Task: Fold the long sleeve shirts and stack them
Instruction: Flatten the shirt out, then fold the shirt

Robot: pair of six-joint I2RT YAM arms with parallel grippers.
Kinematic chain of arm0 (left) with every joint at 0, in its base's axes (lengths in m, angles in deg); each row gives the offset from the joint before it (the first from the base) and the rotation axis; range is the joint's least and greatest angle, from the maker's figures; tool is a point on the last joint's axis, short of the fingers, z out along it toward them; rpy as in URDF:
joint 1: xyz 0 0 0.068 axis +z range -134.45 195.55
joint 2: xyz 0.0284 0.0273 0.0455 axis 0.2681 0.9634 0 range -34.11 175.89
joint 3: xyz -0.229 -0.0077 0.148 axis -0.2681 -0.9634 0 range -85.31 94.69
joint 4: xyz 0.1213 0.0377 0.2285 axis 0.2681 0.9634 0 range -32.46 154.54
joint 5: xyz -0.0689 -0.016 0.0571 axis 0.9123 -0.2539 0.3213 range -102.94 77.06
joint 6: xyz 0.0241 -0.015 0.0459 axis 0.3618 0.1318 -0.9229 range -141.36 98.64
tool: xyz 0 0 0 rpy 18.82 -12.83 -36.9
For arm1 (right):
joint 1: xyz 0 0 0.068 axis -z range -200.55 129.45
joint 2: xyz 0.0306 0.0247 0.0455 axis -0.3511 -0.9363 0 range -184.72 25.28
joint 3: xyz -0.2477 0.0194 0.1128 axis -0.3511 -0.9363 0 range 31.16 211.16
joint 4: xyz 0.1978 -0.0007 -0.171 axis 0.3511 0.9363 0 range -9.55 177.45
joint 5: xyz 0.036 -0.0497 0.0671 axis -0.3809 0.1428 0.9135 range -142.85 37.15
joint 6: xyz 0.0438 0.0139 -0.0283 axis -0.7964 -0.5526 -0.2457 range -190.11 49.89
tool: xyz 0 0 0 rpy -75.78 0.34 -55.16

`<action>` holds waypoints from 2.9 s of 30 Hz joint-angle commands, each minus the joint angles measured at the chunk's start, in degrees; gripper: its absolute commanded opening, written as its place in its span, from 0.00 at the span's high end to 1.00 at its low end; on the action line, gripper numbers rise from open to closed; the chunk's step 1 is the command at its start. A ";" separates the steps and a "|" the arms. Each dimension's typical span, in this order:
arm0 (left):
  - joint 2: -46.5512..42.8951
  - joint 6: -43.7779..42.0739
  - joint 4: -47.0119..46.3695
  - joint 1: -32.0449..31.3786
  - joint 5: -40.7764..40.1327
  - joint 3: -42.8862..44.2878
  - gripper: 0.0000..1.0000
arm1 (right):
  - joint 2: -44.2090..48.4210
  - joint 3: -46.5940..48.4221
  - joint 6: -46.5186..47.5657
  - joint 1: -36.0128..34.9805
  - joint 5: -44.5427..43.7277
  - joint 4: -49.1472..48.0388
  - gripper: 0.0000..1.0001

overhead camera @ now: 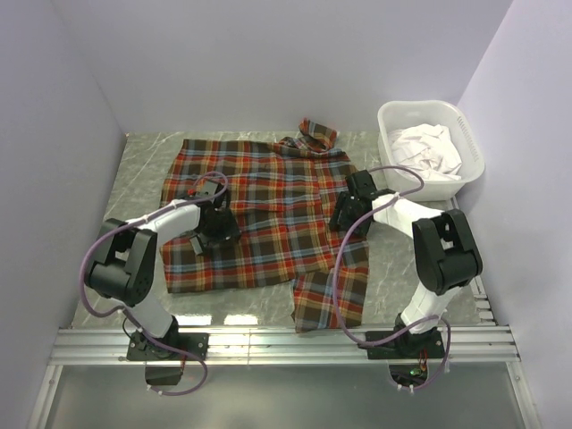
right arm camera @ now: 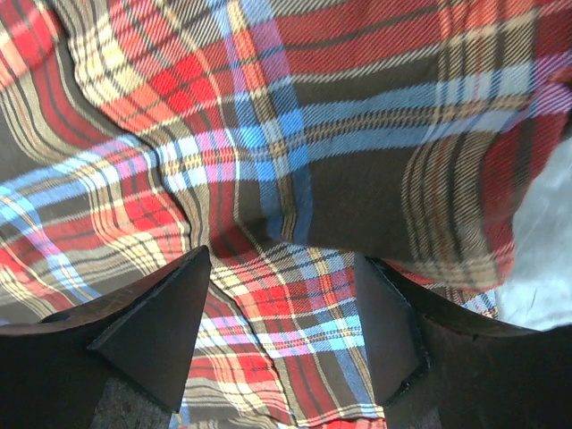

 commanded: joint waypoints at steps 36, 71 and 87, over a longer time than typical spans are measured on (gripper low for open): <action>-28.33 26.59 17.20 24.89 -8.03 -18.50 0.09 | 21.29 -17.06 -4.39 7.10 -2.13 8.17 0.14; -28.87 25.99 9.11 24.80 -4.78 -24.31 0.68 | 15.14 -20.14 0.97 5.34 5.69 6.33 0.57; -33.17 21.95 18.61 24.89 -10.05 -12.71 0.75 | 27.43 -16.54 3.08 5.25 -0.11 18.45 1.00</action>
